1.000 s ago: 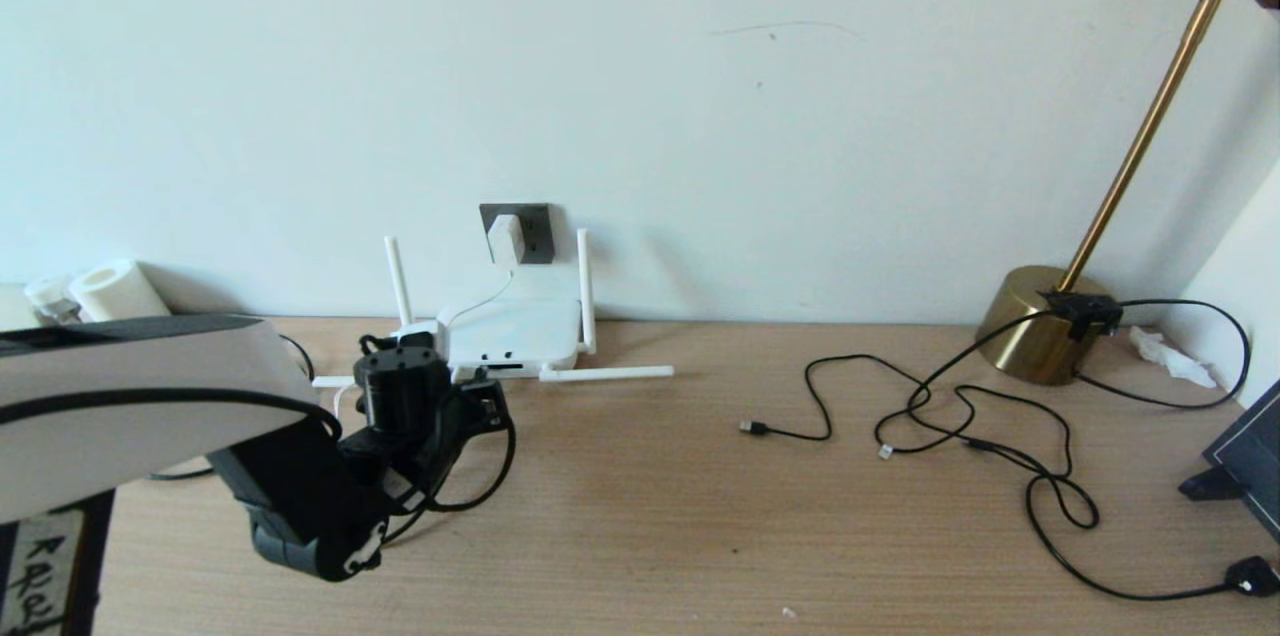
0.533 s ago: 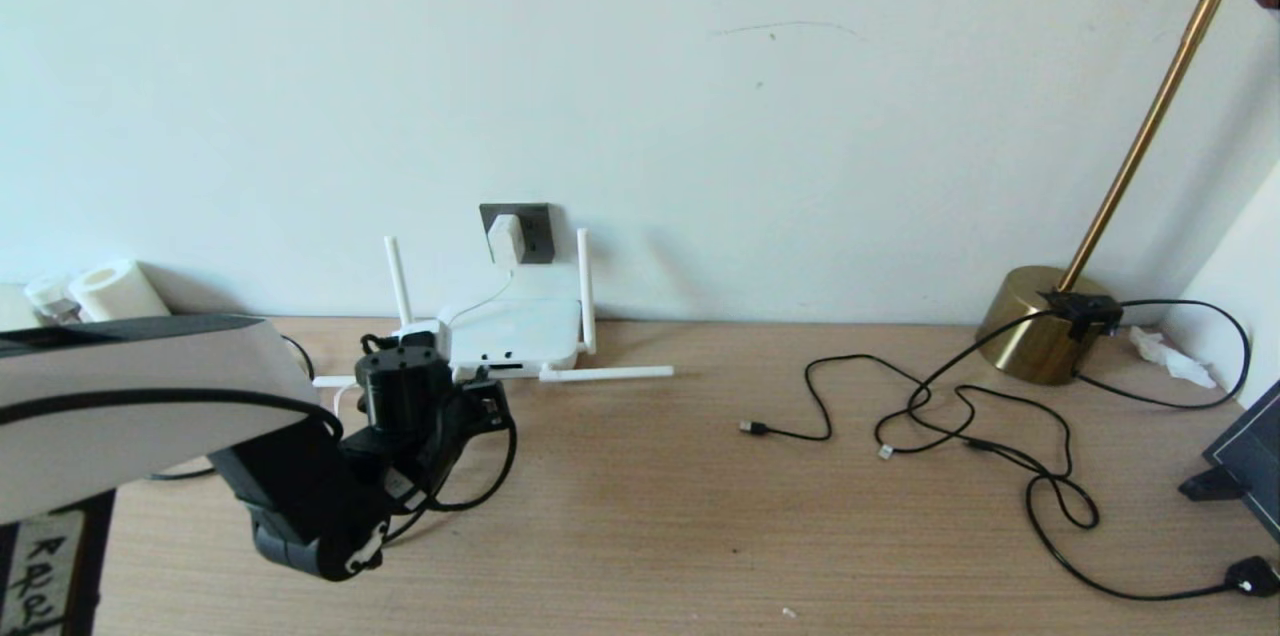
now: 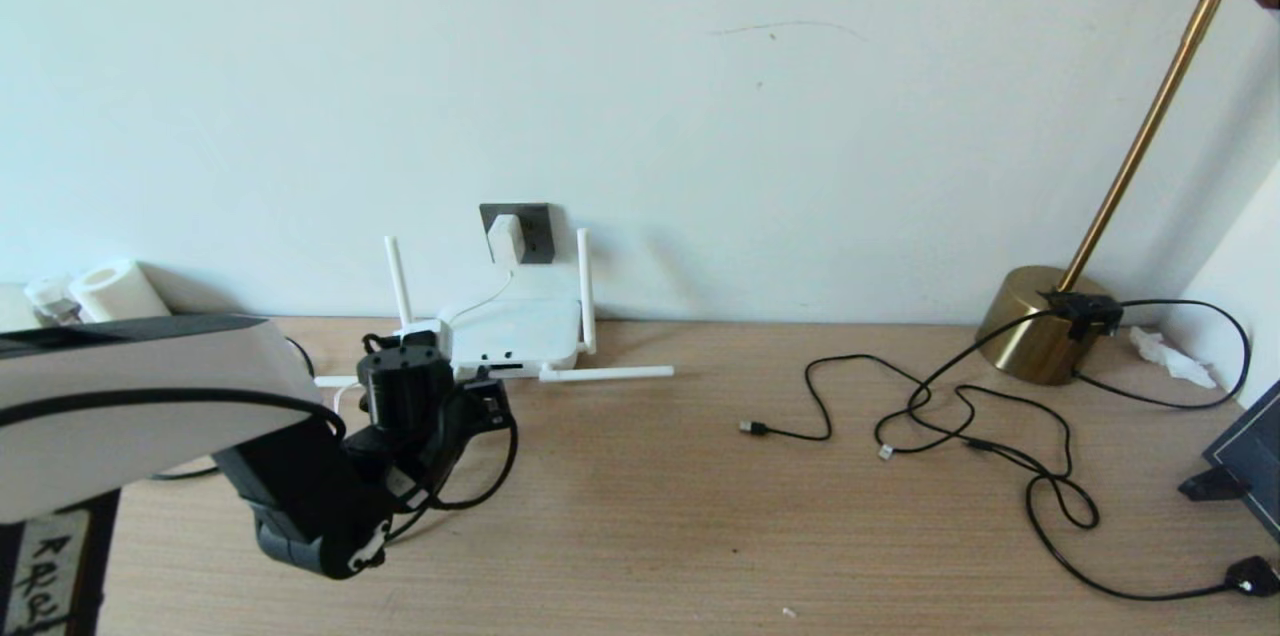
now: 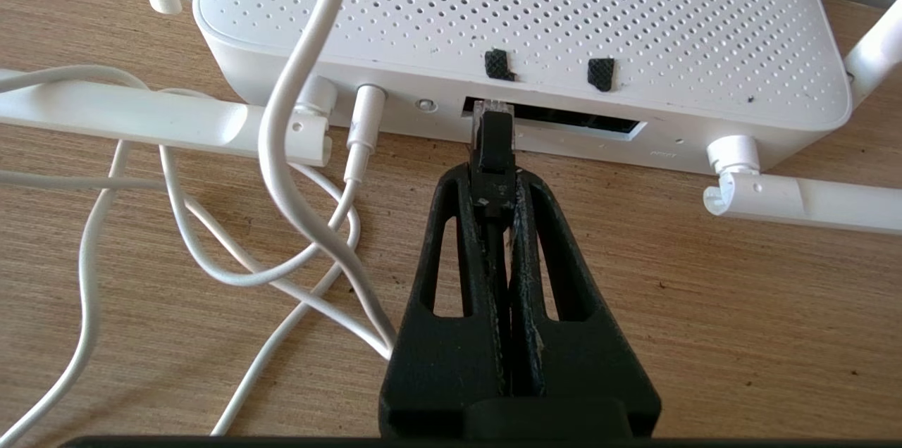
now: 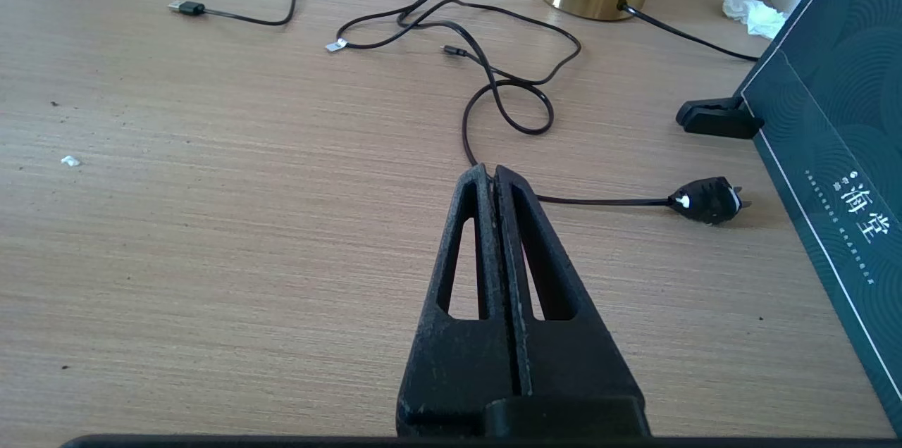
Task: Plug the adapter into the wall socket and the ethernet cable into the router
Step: Align cable and router interface
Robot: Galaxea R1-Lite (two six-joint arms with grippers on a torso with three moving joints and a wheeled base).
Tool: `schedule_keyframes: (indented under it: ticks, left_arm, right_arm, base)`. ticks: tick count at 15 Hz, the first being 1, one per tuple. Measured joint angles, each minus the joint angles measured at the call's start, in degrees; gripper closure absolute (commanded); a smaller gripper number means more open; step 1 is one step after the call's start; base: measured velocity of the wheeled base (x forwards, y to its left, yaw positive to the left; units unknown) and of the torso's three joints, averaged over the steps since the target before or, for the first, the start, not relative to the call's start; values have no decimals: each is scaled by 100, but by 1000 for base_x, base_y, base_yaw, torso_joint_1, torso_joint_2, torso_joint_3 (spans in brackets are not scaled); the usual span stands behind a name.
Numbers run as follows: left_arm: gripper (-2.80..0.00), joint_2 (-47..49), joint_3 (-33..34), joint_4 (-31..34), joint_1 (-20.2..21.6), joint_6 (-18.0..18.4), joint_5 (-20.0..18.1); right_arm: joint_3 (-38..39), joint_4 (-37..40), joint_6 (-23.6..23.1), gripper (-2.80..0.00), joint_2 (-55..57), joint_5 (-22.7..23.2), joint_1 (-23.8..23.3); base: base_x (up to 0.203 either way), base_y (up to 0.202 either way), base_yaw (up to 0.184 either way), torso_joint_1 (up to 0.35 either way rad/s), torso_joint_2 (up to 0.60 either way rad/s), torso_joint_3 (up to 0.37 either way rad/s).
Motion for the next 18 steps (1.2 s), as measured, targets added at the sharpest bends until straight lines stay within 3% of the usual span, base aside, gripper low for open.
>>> schedule_keyframes:
  ticks: [18]
  left_arm:
    - [0, 94, -70, 5, 11, 1, -1]
  right_arm:
    - [0, 0, -2, 0, 0, -4, 0]
  base:
    - [0, 0, 0, 0, 0, 0]
